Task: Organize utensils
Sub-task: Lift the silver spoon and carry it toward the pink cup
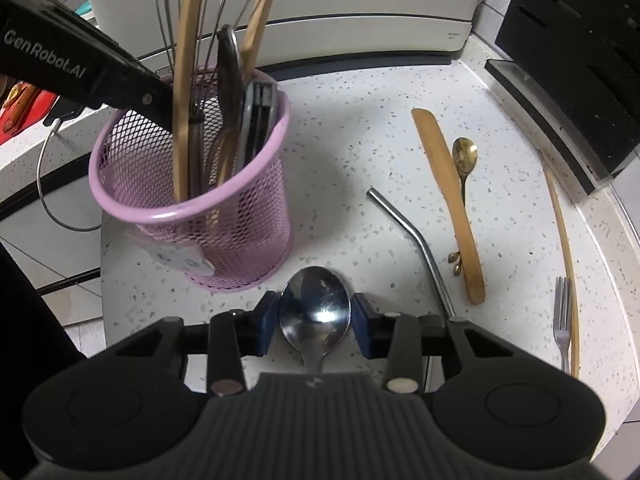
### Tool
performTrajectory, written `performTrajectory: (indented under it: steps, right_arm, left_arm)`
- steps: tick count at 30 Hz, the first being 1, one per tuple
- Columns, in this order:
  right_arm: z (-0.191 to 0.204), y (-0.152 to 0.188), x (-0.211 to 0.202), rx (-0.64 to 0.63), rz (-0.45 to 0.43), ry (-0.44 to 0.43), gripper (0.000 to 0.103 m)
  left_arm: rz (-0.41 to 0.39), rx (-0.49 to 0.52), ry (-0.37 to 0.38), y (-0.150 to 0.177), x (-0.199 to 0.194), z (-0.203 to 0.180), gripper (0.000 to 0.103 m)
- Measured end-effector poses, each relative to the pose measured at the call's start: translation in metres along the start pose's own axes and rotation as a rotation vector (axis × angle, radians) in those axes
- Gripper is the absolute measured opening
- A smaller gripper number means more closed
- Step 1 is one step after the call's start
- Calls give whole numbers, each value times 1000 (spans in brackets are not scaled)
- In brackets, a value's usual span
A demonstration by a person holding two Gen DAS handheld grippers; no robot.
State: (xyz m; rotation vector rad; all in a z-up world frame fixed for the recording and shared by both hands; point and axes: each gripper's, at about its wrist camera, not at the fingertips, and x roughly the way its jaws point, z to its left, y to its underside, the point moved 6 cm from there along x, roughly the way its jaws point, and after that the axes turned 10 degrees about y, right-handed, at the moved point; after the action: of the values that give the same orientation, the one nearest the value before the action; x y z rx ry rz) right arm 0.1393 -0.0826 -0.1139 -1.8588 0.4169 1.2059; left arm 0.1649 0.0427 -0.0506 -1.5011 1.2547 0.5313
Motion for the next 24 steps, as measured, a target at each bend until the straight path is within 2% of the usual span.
performTrajectory:
  steps: [12,24]
  right_arm:
    - [-22,16,-41,157,-153,10,38]
    - [-35,25,-71,240,-242,3,38]
  left_arm:
    - [2,2,-5,0,2,1,8]
    - [5,3,-6,0,3,0,8]
